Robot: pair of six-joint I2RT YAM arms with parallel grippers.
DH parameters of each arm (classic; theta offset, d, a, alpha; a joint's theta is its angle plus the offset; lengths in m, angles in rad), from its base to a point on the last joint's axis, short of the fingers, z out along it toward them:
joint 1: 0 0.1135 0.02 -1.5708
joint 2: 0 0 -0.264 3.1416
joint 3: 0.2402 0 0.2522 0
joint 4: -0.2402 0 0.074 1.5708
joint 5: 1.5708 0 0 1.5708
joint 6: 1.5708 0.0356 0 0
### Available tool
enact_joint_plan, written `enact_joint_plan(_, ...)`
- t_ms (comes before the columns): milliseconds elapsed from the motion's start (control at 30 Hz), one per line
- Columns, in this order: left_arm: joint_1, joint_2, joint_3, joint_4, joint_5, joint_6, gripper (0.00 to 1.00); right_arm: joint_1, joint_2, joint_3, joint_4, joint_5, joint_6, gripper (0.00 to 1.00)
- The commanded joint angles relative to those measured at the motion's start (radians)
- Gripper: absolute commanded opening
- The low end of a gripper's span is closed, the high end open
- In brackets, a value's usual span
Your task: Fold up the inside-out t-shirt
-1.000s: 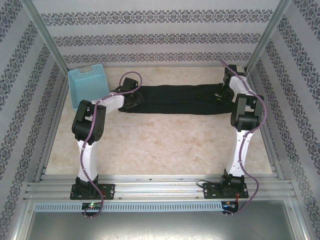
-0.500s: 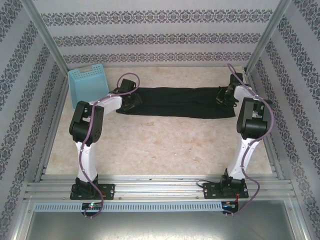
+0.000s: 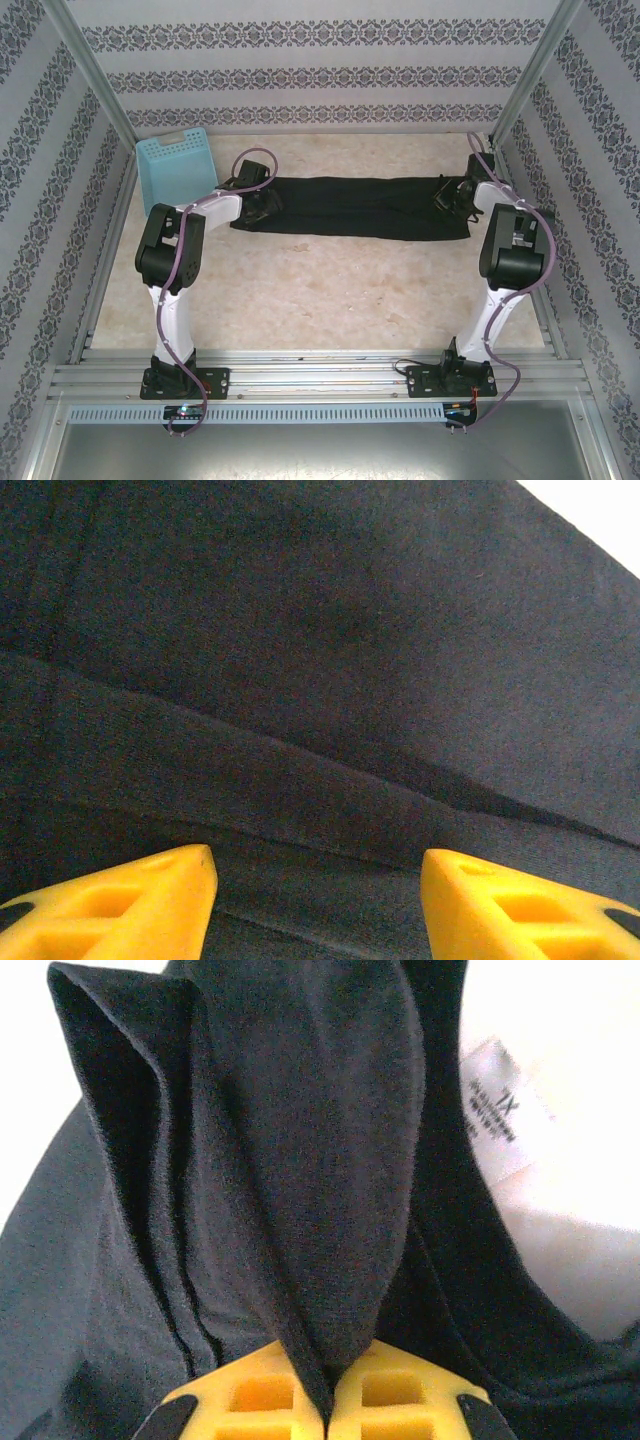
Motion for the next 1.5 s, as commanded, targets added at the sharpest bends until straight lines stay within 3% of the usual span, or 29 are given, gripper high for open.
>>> enact_joint_plan(0,0.009,-0.027,-0.047,-0.055,-0.007,0.005,0.58,-0.011,-0.086,0.003,-0.043,0.131,-0.024,0.00)
enact_joint_plan(267,-0.034,-0.128,-0.108,0.010,0.129,-0.071,0.58,-0.011,-0.174,0.097,-0.239,0.389,-0.143,0.00)
enact_joint_plan(567,-0.050,-0.147,-0.035,-0.126,0.007,0.016,0.58,0.001,-0.205,0.169,-0.310,0.434,-0.309,0.00)
enact_joint_plan(733,-0.050,-0.113,-0.028,-0.145,-0.046,0.043,0.58,0.097,-0.207,0.230,-0.354,0.562,-0.395,0.00)
enact_joint_plan(900,-0.053,-0.050,0.001,-0.147,-0.021,0.058,0.55,0.179,-0.170,0.332,-0.428,0.670,-0.449,0.00)
enact_joint_plan(1167,-0.069,0.002,0.026,-0.152,-0.005,0.064,0.51,0.211,-0.141,0.357,-0.452,0.616,-0.408,0.00)
enact_joint_plan(1467,-0.092,-0.102,0.023,-0.183,-0.120,0.093,0.48,0.039,-0.112,0.282,-0.450,0.521,-0.296,0.00)
